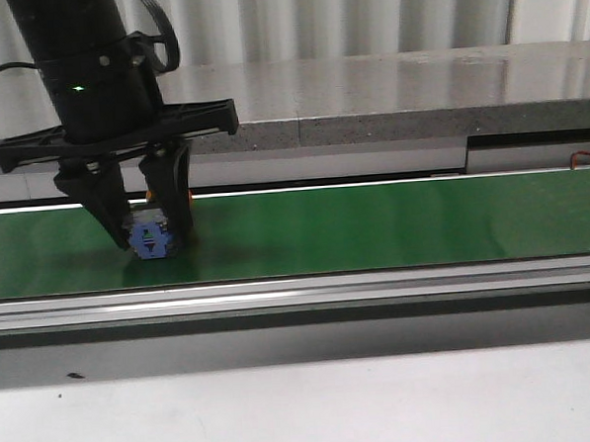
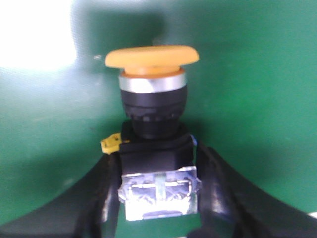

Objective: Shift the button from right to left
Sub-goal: 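Lift the button off the belt and carry it to the blue tray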

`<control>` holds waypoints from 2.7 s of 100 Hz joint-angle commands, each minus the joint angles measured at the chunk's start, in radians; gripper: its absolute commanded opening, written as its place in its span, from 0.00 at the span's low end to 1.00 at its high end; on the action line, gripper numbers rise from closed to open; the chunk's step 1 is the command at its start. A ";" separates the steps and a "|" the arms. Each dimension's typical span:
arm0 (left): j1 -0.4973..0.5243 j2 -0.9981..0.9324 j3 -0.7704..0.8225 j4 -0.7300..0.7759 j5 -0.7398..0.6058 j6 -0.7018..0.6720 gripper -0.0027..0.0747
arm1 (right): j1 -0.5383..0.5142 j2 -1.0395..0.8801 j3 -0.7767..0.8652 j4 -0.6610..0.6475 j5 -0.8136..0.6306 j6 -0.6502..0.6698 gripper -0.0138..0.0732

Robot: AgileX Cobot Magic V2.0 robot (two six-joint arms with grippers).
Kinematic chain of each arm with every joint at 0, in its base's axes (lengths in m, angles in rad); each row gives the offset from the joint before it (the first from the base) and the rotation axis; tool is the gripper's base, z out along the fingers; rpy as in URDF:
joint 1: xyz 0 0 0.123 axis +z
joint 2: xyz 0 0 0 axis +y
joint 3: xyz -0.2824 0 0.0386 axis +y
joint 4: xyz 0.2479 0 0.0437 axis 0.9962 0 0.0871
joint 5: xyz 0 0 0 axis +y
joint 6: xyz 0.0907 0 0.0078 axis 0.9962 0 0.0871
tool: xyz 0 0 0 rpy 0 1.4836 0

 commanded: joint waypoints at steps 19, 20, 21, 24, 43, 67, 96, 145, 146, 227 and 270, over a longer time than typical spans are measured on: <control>0.061 -0.179 -0.027 0.038 0.020 -0.003 0.01 | 0.004 0.010 -0.024 -0.005 -0.080 -0.007 0.08; 0.065 -0.182 -0.027 0.042 0.024 -0.003 0.01 | 0.004 0.010 -0.024 -0.005 -0.080 -0.007 0.08; 0.069 -0.185 -0.027 0.045 0.026 -0.003 0.01 | 0.004 0.010 -0.024 -0.005 -0.080 -0.007 0.08; 0.092 -0.204 -0.027 0.057 0.038 0.007 0.01 | 0.004 0.010 -0.024 -0.005 -0.080 -0.007 0.08; 0.224 -0.254 -0.027 0.077 0.100 0.141 0.01 | 0.004 0.010 -0.024 -0.005 -0.080 -0.007 0.08; 0.415 -0.256 -0.027 0.163 0.182 0.282 0.01 | 0.004 0.010 -0.024 -0.005 -0.080 -0.007 0.08; 0.612 -0.256 -0.027 0.272 0.192 0.356 0.01 | 0.004 0.010 -0.024 -0.005 -0.080 -0.007 0.08; 0.848 -0.128 -0.021 0.271 0.110 0.544 0.01 | 0.004 0.010 -0.024 -0.005 -0.080 -0.007 0.08; 0.850 -0.124 -0.021 0.271 0.105 0.555 0.01 | 0.004 0.010 -0.024 -0.005 -0.080 -0.007 0.08; 0.855 0.092 -0.023 0.317 0.018 0.679 0.54 | 0.004 0.010 -0.024 -0.005 -0.080 -0.007 0.08; 0.855 -0.007 -0.041 0.140 -0.039 0.670 0.49 | 0.004 0.010 -0.024 -0.005 -0.080 -0.007 0.08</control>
